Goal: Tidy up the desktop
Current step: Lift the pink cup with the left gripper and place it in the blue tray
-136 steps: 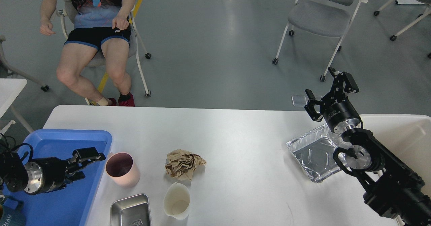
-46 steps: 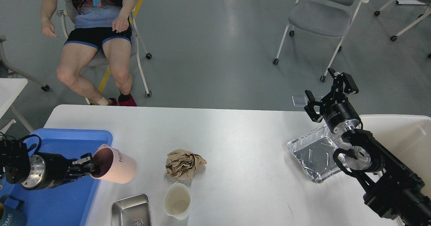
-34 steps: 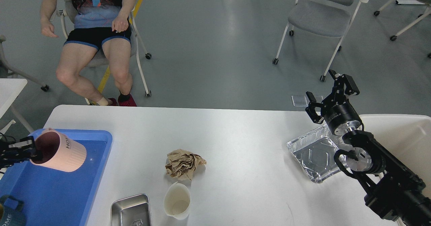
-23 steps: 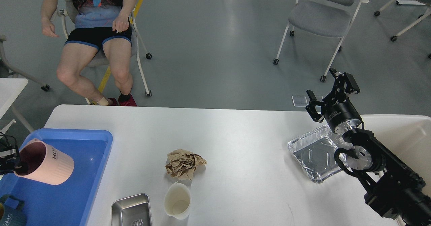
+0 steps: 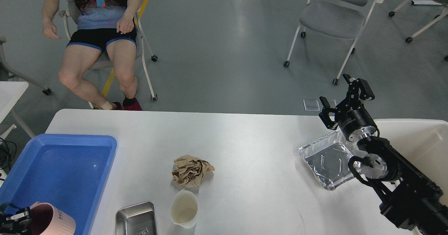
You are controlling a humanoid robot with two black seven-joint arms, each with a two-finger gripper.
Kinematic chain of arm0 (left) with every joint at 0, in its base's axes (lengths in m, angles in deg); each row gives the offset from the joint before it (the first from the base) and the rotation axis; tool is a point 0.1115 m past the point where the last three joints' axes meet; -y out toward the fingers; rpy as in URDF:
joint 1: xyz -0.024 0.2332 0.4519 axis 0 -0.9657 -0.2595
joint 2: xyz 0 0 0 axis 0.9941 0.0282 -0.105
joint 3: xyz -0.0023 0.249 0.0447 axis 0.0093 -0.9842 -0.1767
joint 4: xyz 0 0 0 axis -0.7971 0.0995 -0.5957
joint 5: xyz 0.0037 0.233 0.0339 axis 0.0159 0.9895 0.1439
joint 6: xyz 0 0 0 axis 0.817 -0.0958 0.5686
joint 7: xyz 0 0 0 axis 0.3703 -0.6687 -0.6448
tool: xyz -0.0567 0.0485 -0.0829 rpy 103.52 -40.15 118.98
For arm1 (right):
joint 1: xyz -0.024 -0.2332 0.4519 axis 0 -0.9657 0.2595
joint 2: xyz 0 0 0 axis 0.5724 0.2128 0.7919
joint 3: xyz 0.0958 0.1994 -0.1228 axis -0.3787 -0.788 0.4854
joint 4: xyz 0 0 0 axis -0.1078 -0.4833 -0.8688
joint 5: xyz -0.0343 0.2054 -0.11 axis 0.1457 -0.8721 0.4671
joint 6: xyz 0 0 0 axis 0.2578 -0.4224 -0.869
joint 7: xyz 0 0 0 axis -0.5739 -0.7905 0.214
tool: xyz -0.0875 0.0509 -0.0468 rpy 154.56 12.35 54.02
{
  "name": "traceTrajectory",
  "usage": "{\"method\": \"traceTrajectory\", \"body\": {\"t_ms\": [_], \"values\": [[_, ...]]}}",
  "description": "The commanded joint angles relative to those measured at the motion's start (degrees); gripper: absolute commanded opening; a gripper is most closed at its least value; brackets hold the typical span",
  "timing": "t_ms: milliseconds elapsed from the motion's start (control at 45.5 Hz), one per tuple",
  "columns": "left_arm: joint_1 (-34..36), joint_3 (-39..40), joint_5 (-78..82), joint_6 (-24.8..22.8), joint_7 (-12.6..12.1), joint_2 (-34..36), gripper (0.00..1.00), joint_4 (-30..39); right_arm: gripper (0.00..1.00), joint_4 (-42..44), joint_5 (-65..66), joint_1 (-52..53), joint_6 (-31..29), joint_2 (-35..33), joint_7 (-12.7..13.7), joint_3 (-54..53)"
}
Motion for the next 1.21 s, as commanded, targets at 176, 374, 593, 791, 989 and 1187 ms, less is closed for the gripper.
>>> {"method": "traceTrajectory", "body": {"t_ms": [176,374,593,791,989,1187], "values": [[-1.80,-0.97,0.00,4.38,0.04,-2.23,0.00,-0.34,1.00,0.34,0.09,0.28,0.03,0.00,0.00,0.00],[-2.42,-0.97,0.09,5.26,0.04,-4.17,0.00,-3.59,1.00,0.51,0.09,0.19,0.03,0.09,0.00,0.00],[-2.42,-0.53,-0.52,6.40,0.21,-4.43,0.25,-4.12,1.00,0.42,0.09,0.28,-0.06,0.18,0.00,0.00],[-2.24,-0.27,-0.61,6.75,0.21,-5.58,0.42,-5.26,1.00,0.51,0.09,0.19,0.03,0.18,0.00,0.00],[-1.72,1.31,-0.70,6.14,1.70,-5.23,0.76,-5.26,1.00,0.51,0.09,0.28,0.03,0.09,0.00,0.00],[-0.14,9.21,-3.60,-3.51,7.68,0.30,0.87,-4.12,1.00,0.42,0.17,0.28,0.03,0.79,0.00,0.09]]}}
